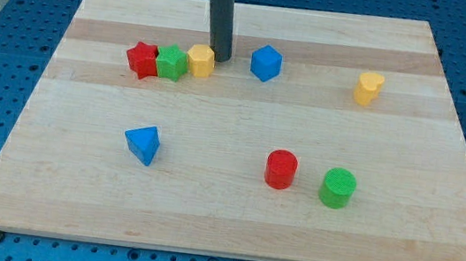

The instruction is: Push the blue cube slightly to left

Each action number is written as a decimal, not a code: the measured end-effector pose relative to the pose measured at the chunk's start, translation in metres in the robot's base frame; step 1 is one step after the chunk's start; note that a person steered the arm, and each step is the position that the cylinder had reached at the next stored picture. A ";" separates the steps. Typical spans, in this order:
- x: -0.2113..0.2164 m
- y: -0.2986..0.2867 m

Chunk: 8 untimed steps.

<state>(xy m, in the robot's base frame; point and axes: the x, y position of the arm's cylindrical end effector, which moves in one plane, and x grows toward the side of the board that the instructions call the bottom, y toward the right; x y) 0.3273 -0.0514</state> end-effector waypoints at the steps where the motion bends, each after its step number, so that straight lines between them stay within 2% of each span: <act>1: 0.003 0.000; 2: 0.003 0.002; 4: -0.056 0.050; 5: -0.041 0.117; 6: -0.013 0.143; 8: 0.001 0.125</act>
<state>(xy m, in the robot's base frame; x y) 0.3286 0.0741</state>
